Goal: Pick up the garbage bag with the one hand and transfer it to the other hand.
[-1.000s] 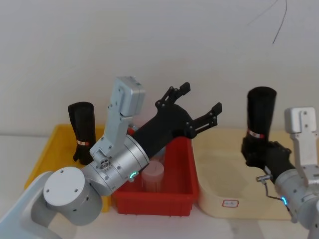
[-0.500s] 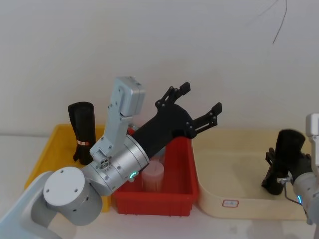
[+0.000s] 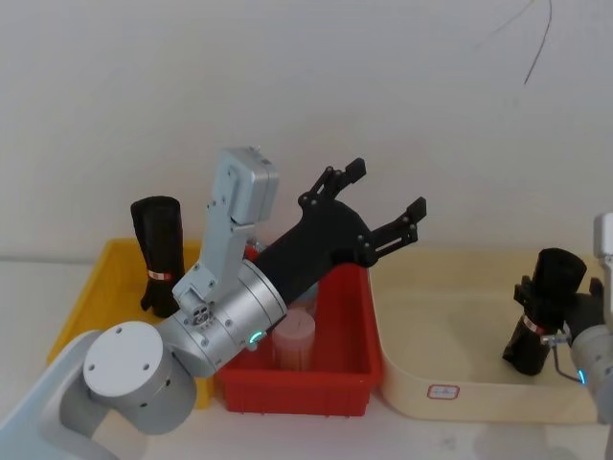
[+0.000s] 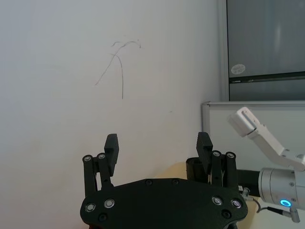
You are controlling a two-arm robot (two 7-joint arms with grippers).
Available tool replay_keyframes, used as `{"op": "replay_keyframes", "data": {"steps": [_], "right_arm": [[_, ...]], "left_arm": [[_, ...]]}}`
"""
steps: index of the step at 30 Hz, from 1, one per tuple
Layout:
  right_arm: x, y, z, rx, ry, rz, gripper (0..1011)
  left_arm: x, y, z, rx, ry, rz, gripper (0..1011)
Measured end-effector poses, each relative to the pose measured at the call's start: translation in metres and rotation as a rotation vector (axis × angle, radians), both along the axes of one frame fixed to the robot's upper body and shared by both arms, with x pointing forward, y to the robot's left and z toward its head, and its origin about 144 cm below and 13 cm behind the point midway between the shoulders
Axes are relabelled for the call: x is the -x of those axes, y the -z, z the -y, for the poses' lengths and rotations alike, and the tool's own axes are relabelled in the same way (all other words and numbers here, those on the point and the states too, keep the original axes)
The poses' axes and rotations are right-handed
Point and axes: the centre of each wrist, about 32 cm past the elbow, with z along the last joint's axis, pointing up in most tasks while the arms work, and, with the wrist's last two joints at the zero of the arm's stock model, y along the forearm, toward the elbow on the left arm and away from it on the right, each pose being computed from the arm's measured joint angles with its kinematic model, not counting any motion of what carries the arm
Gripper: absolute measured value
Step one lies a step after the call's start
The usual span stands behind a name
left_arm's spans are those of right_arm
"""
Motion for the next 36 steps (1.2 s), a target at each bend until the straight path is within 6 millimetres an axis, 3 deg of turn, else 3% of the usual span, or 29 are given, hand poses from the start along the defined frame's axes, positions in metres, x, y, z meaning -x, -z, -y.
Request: {"op": "replay_keyframes", "data": {"steps": [23, 36], "right_arm": [[0.019, -0.05, -0.014, 0.02, -0.12, 0.234, 1001], [0.033, -0.058, -0.027, -0.016, -0.257, 0.238, 1001]], "left_arm": [[0.0, 0.0, 0.0, 0.0, 0.0, 0.0, 1001], [0.002, 0.0, -0.003, -0.001, -0.022, 0.003, 1001]]}}
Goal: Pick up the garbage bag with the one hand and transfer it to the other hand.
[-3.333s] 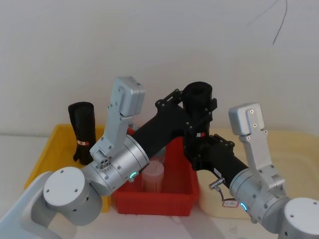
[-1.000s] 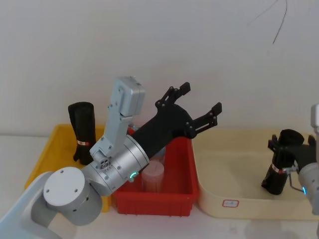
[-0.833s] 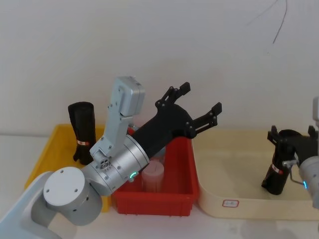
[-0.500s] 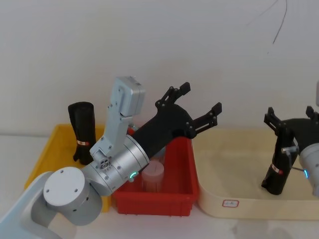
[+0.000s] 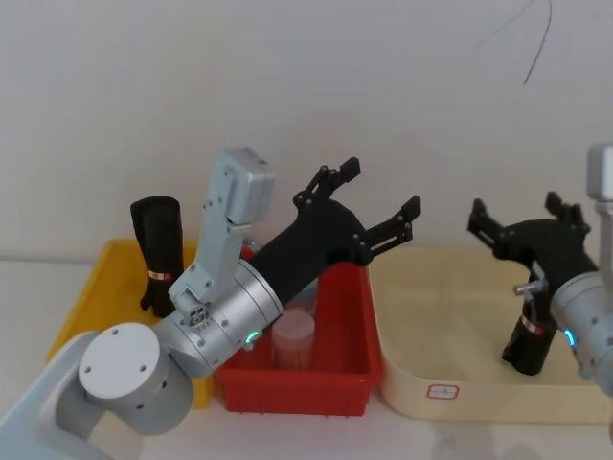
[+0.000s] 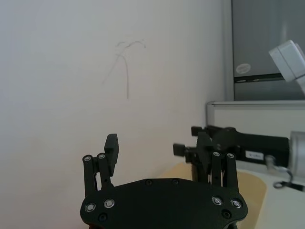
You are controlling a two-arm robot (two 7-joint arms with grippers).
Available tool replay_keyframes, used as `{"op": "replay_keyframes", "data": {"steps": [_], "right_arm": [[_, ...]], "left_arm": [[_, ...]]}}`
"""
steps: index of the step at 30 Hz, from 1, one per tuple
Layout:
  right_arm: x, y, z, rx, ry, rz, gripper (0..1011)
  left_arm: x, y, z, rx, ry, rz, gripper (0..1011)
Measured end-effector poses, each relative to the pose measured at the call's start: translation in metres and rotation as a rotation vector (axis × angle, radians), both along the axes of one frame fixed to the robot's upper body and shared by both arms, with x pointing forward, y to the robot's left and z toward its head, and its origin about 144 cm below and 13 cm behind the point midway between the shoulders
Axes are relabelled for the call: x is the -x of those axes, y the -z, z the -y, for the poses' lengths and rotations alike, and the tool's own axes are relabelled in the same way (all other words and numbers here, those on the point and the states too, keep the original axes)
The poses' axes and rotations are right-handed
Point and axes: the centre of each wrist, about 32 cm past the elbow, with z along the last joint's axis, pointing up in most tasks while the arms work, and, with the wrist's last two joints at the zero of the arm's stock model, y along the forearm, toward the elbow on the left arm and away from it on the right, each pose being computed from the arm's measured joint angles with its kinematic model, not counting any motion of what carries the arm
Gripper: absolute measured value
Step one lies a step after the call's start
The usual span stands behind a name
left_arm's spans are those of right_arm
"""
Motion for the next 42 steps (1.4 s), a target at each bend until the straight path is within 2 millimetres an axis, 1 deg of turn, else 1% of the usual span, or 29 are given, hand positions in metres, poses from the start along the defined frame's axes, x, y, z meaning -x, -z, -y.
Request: {"op": "replay_keyframes", "data": {"steps": [5, 14, 21, 23, 32, 42], "right_arm": [[0.004, 0.005, -0.008, -0.005, -0.061, -0.045, 1001], [0.007, 0.014, -0.019, -0.001, -0.137, -0.109, 1001], [0.007, 0.02, -0.027, 0.006, -0.185, -0.144, 1001], [0.007, 0.023, -0.031, 0.01, -0.202, -0.156, 1001], [0.005, 0.025, -0.04, 0.02, -0.247, -0.171, 1001], [0.004, 0.026, -0.051, 0.033, -0.299, -0.177, 1001]], "left_arm": [[0.002, 0.0, -0.005, -0.001, -0.035, 0.008, 1001], [0.008, -0.001, -0.02, 0.0, -0.128, 0.028, 1001], [0.013, -0.002, -0.037, -0.002, -0.218, 0.043, 1001], [0.016, -0.002, -0.047, -0.004, -0.262, 0.047, 1001], [0.025, -0.002, -0.074, -0.019, -0.376, 0.049, 1001], [0.031, -0.003, -0.088, -0.03, -0.439, 0.045, 1001]]}}
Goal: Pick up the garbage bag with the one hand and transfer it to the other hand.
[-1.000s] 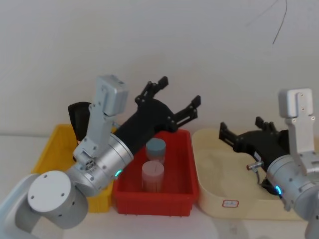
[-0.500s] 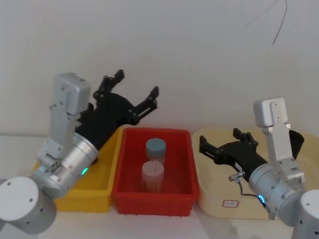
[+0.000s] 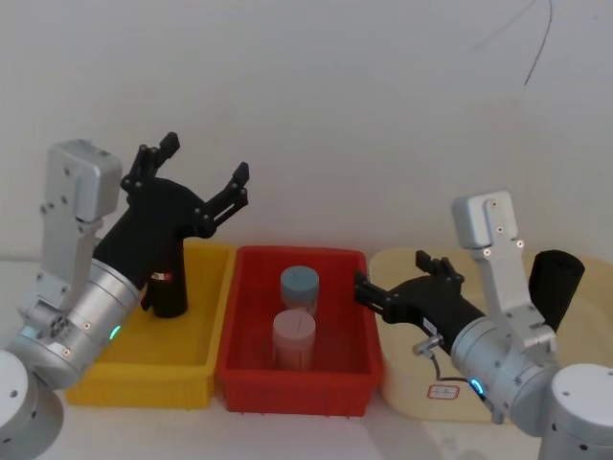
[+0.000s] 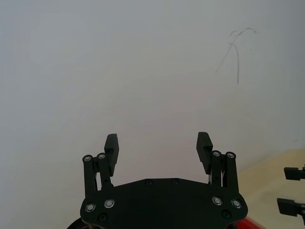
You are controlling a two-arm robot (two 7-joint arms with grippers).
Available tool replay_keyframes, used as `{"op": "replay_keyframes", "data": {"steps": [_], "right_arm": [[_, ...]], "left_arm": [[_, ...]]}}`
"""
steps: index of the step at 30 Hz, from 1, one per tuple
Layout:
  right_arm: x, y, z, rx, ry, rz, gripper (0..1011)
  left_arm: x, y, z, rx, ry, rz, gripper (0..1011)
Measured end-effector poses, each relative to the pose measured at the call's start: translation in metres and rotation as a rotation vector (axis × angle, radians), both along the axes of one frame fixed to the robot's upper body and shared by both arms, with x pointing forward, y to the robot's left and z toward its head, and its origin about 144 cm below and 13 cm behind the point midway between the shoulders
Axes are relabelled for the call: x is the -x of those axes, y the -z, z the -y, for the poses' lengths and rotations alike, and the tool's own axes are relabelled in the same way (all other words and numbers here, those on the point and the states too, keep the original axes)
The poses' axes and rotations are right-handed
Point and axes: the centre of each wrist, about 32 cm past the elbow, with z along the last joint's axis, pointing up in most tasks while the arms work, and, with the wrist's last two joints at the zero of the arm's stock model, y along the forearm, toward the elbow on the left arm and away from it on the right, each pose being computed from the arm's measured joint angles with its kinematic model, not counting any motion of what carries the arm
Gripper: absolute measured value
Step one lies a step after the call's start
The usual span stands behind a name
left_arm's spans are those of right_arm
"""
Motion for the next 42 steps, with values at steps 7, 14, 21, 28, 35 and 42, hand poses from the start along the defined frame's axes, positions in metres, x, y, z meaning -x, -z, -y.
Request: {"op": "replay_keyframes", "data": {"steps": [7, 14, 21, 28, 35, 42], "right_arm": [[0.0, 0.002, -0.007, 0.009, -0.037, -0.007, 1001], [0.001, 0.008, -0.018, 0.032, -0.092, -0.033, 1001], [0.001, 0.014, -0.029, 0.055, -0.137, -0.059, 1001], [-0.001, 0.02, -0.037, 0.072, -0.164, -0.081, 1001], [-0.004, 0.023, -0.042, 0.081, -0.174, -0.092, 1001], [-0.007, 0.025, -0.046, 0.087, -0.18, -0.107, 1001]], "left_arm": [[0.002, 0.0, -0.006, -0.004, -0.024, -0.001, 1001], [0.004, 0.0, -0.009, -0.007, -0.039, -0.002, 1001], [0.005, -0.001, -0.011, -0.008, -0.047, -0.002, 1001], [0.005, -0.001, -0.012, -0.008, -0.052, -0.002, 1001], [0.005, -0.001, -0.012, -0.009, -0.054, -0.002, 1001], [0.006, -0.001, -0.013, -0.009, -0.056, -0.002, 1001]]}}
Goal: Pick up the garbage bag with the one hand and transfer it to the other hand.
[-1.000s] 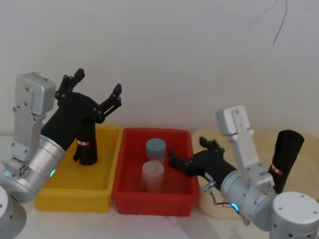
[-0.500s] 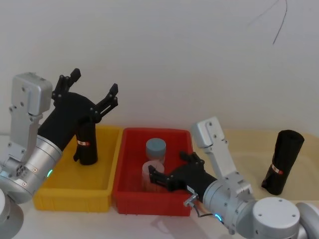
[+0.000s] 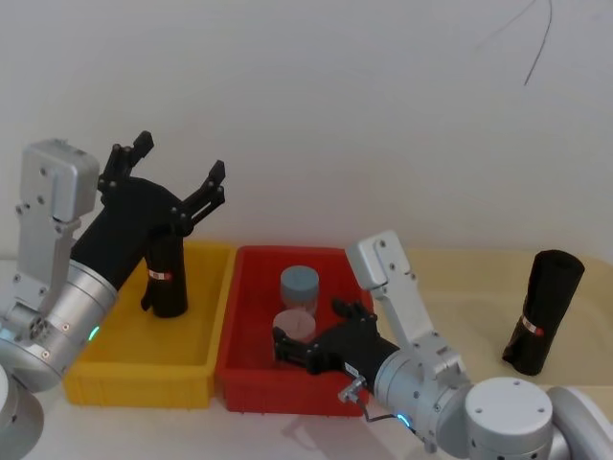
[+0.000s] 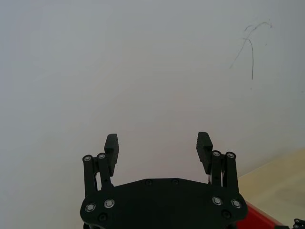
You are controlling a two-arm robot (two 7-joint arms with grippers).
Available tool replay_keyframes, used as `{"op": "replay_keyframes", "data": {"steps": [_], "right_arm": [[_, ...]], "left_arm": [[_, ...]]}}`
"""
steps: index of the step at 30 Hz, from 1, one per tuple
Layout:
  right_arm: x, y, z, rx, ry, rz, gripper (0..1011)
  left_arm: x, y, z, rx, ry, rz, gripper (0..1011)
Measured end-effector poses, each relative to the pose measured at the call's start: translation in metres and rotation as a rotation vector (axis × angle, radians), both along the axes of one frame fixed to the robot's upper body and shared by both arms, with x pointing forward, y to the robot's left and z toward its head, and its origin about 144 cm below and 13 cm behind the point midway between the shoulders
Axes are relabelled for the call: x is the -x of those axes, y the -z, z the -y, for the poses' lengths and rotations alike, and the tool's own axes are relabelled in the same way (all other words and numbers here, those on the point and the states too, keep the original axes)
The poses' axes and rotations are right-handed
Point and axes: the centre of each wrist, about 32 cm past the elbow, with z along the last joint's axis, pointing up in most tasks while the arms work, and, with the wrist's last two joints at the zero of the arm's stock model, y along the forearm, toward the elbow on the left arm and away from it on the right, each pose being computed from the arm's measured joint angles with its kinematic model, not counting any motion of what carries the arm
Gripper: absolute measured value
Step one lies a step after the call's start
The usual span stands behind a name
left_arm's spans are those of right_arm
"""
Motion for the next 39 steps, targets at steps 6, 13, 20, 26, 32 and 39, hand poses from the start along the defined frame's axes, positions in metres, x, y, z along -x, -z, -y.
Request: {"op": "replay_keyframes", "data": {"steps": [6, 13, 20, 26, 32, 39], "right_arm": [[-0.005, 0.002, -0.003, 0.004, -0.002, -0.025, 1001], [-0.014, 0.005, -0.006, 0.002, 0.0, -0.062, 1001], [-0.027, 0.008, -0.007, -0.008, 0.01, -0.103, 1001], [-0.037, 0.011, -0.008, -0.013, 0.019, -0.126, 1001], [-0.043, 0.013, -0.01, -0.013, 0.027, -0.133, 963], [-0.046, 0.015, -0.012, -0.002, 0.032, -0.124, 773]], "left_arm": [[0.0, 0.0, 0.0, 0.0, -0.001, 0.0, 1001], [0.0, 0.0, 0.0, 0.0, -0.001, 0.0, 1001], [0.0, 0.0, 0.0, 0.0, -0.001, 0.0, 1001], [0.0, 0.0, 0.0, 0.0, -0.001, 0.0, 1001], [0.0, 0.0, 0.0, 0.0, -0.001, 0.0, 1001], [0.0, 0.0, 0.0, 0.0, -0.001, 0.0, 1001]]}}
